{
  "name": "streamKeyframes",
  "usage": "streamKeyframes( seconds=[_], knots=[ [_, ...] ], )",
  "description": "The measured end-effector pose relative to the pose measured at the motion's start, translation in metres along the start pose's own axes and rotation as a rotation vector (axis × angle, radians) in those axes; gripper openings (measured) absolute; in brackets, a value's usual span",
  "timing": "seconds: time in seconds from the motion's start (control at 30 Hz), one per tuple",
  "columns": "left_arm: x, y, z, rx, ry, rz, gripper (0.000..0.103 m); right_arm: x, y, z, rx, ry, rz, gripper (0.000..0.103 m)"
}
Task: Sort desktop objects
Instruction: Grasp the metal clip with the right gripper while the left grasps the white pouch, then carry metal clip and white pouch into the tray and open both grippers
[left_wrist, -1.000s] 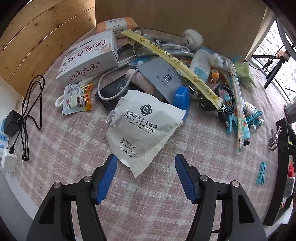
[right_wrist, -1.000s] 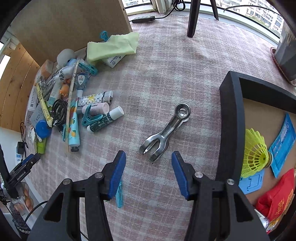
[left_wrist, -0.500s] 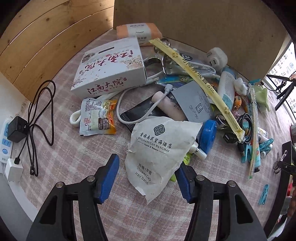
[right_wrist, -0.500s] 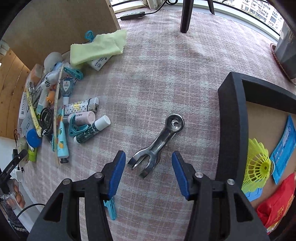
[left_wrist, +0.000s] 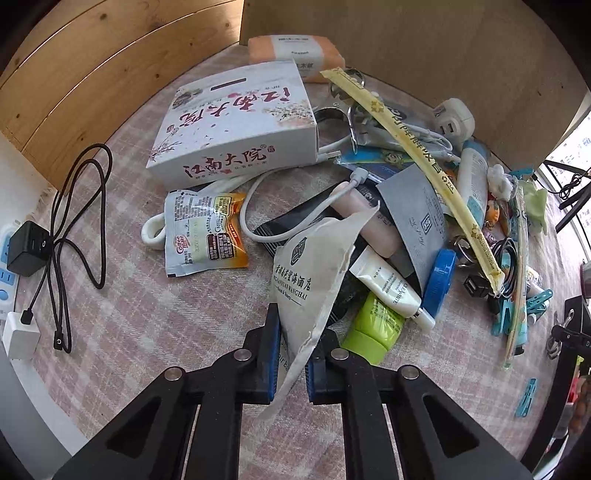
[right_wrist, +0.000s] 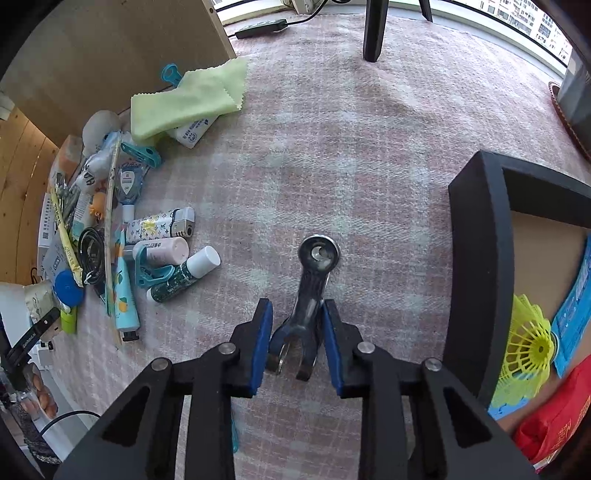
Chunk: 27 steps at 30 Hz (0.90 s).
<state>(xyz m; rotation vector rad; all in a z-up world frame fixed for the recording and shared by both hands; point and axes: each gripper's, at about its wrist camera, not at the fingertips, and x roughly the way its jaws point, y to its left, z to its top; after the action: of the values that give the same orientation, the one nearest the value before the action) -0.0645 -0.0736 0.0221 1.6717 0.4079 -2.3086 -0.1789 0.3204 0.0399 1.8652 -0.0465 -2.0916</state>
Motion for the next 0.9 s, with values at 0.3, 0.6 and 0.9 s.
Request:
streamKeyframes(
  seconds=[0.3, 0.6, 0.9],
  knots=[
    [-0.017, -0.004, -0.009, 0.012, -0.014, -0.065, 0.007, -0.032, -0.005, -0.009, 0.000, -0.065, 0.058, 0.023],
    [-0.061, -0.040, -0.032, 0.045, -0.046, -0.135, 0.007, -0.071, -0.009, -0.039, -0.035, -0.122, 0.077, 0.023],
    [-0.087, -0.125, -0.055, 0.222, -0.036, -0.243, 0.007, -0.124, -0.077, -0.068, 0.027, -0.188, 0.006, 0.023]
  ],
)
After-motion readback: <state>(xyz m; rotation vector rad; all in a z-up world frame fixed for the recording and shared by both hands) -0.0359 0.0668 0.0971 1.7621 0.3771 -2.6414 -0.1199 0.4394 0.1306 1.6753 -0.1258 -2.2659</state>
